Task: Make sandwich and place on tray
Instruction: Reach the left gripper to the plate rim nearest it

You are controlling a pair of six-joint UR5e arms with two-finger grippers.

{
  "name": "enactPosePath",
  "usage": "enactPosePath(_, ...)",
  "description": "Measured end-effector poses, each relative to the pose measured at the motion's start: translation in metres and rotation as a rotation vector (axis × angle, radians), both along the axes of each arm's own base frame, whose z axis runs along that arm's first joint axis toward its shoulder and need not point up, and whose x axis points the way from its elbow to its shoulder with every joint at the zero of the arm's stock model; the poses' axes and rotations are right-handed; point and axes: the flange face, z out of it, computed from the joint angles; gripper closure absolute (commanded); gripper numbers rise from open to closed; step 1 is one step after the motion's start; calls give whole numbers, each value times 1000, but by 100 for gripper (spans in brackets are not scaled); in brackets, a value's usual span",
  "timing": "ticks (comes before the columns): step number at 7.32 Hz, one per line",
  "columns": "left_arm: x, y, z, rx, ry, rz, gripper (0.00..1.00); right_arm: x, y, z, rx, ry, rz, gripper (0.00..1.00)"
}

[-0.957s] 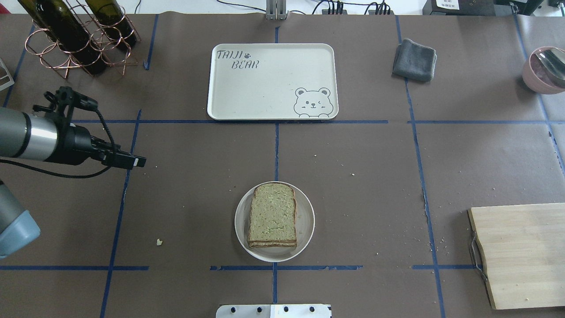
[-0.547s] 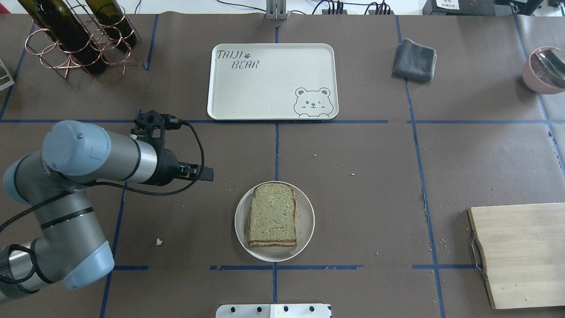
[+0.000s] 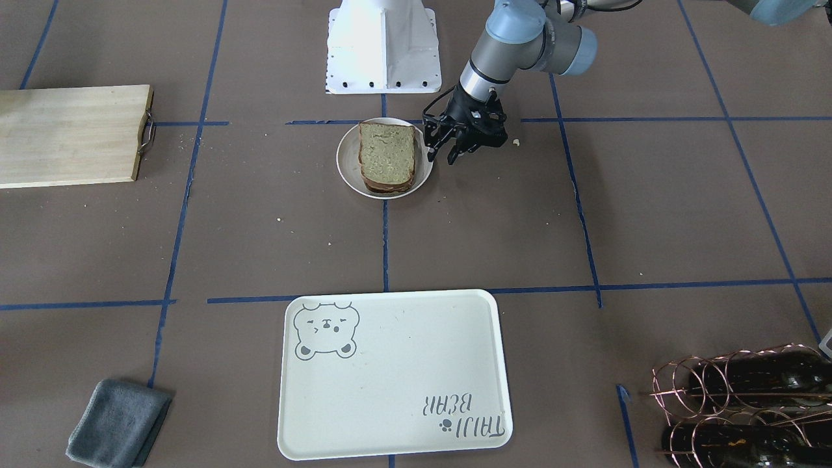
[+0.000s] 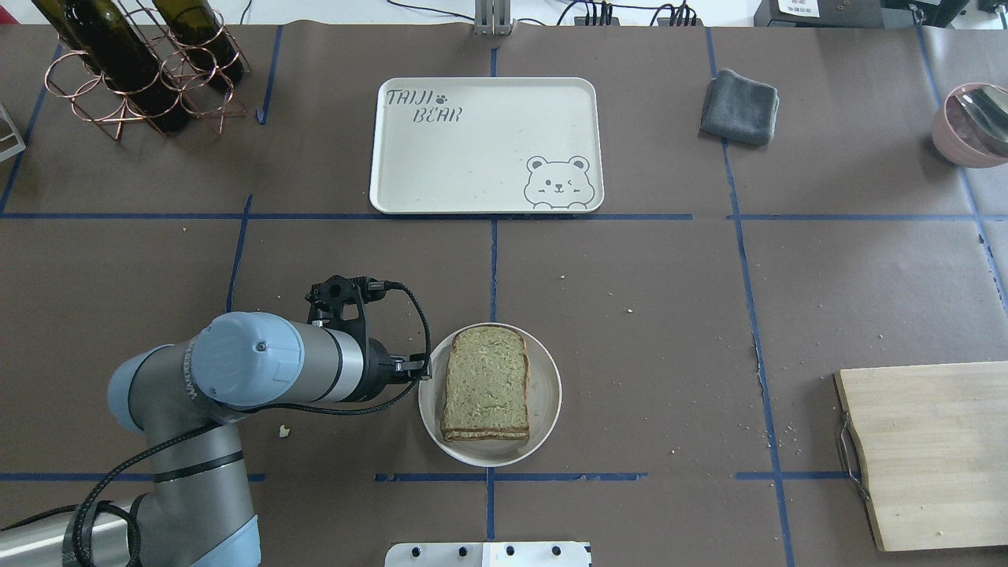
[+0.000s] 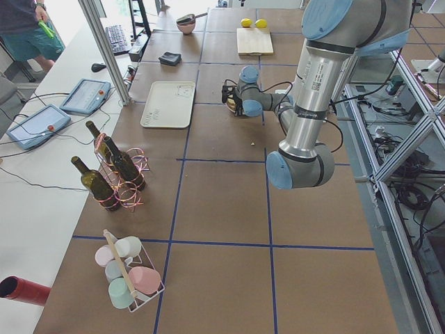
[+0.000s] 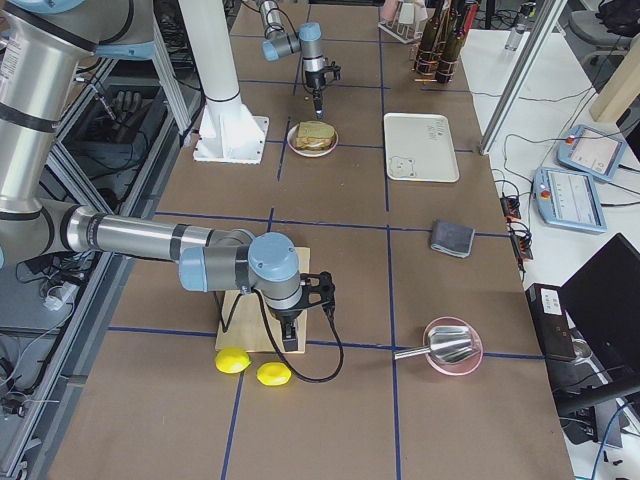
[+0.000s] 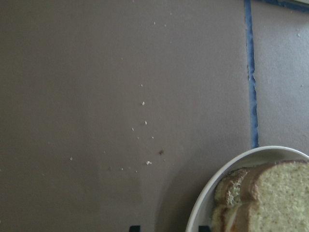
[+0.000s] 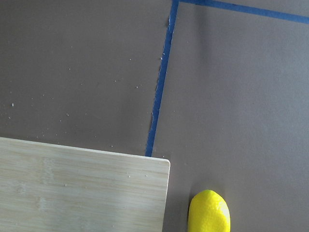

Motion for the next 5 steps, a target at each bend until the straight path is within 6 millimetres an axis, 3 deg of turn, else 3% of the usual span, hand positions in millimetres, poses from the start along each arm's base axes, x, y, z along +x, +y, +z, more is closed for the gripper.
enactPosePath(2,13,7,5,-4,6,9,63,0,0,0,0,0,0,0)
enactPosePath(4,20,9,10,4,22,6,100,0,0,0,0,1,0,0)
enactPosePath(5,22,9,12,5,24,6,100,0,0,1,-1,1,0,0)
